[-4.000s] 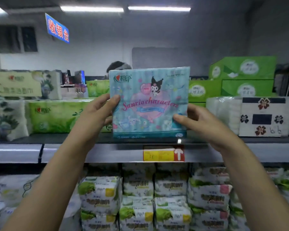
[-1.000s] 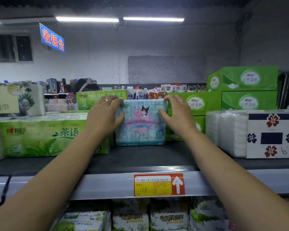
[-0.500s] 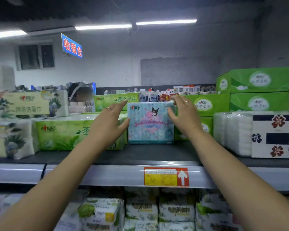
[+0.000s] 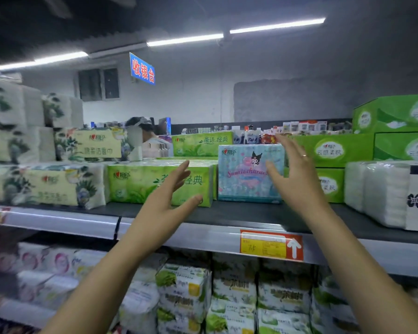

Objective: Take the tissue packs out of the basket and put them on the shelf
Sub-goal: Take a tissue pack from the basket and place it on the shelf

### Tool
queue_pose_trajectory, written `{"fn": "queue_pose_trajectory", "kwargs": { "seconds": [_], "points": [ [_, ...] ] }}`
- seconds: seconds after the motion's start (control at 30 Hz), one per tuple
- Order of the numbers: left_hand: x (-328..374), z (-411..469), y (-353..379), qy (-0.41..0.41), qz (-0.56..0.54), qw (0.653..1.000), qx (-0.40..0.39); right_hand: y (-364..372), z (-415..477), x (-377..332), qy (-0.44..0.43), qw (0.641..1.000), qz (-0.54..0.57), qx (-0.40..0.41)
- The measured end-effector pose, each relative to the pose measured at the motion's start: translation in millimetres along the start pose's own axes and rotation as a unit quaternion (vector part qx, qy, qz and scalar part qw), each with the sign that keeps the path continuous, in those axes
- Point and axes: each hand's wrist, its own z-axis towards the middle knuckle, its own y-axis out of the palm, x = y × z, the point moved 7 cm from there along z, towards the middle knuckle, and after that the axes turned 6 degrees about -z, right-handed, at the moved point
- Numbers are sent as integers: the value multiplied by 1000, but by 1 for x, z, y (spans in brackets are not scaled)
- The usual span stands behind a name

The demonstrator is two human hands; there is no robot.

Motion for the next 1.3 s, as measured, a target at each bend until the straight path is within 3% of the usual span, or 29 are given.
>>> {"fn": "queue_pose_trajectory", "kwargs": {
  "seconds": [0.23,0.4,0.73,1.3],
  "points": [
    [-4,-28,10,-39,-50,998,30,4,-71,15,106,982,155,-17],
    [-3,-47,24,-66,-103,991,53,-25,-94,2,88,983,164,-10],
    [-10,-98,23,-94,-179,979,-5,-23,-169,-18,173,976,128,-30],
    [-111,-197,-115,-190,-184,964,6,95,-276,-139,281,930,226,-71]
  ]
}}
